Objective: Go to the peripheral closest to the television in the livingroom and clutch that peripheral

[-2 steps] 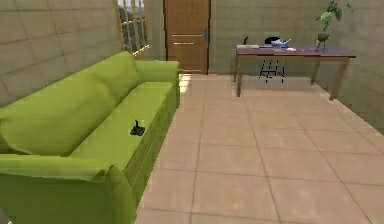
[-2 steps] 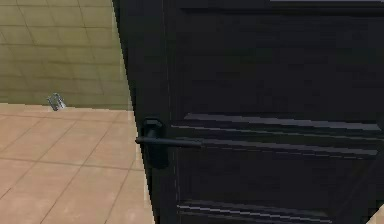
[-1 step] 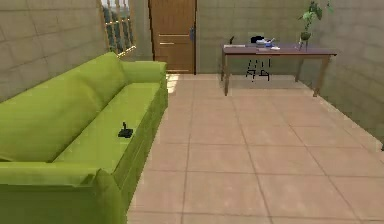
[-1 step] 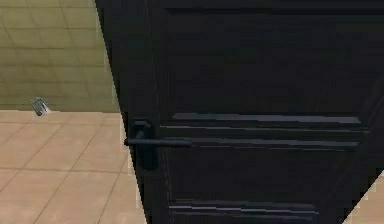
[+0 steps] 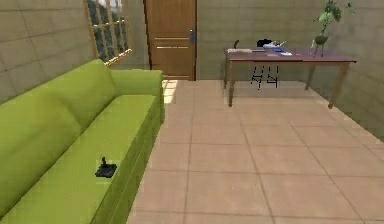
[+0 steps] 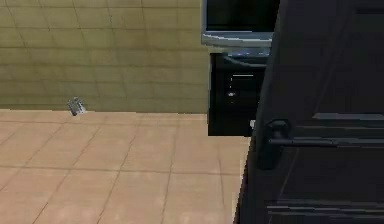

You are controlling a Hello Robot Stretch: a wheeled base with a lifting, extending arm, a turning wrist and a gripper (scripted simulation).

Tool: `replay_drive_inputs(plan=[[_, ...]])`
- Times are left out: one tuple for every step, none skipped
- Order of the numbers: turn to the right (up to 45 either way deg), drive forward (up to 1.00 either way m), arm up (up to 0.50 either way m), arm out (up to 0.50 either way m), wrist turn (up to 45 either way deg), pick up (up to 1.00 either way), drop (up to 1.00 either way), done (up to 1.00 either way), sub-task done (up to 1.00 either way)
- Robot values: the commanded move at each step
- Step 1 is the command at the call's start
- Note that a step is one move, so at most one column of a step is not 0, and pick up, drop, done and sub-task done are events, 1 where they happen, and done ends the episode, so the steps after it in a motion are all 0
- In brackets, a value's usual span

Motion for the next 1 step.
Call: replay_drive_inputs(plan=[[45.0,0.0,0.0,0.0,0.0,0.0,0.0,0.0,0.0]])
